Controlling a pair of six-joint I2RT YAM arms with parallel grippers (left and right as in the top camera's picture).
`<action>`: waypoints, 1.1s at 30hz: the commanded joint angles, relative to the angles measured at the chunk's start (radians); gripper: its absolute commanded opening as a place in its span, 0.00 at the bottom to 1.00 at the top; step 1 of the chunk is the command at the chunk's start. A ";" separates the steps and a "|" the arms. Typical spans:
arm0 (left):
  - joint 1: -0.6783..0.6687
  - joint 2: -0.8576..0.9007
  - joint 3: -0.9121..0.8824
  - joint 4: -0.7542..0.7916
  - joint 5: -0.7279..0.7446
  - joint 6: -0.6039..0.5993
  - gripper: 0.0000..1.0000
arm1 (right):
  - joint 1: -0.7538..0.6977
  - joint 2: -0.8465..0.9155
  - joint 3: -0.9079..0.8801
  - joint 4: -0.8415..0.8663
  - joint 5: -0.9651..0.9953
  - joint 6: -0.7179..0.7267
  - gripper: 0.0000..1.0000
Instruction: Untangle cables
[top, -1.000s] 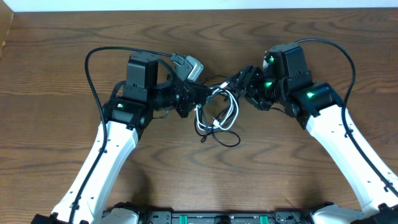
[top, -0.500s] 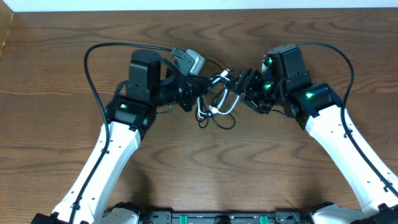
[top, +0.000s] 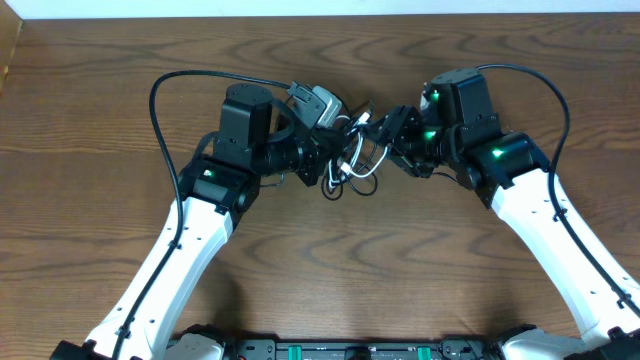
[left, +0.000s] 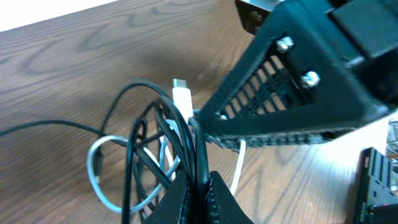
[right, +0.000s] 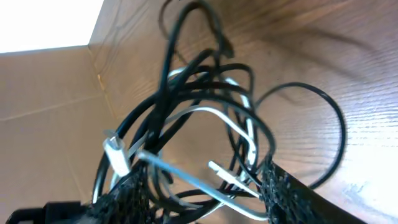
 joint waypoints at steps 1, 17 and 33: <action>-0.007 0.000 0.018 0.002 -0.043 0.005 0.08 | -0.001 -0.008 0.016 0.003 -0.070 -0.016 0.55; -0.007 0.000 0.018 -0.007 0.086 0.056 0.07 | -0.031 -0.008 0.016 0.026 0.078 0.123 0.50; -0.007 0.000 0.018 0.143 0.439 0.055 0.08 | -0.029 -0.008 0.016 0.026 0.097 0.179 0.43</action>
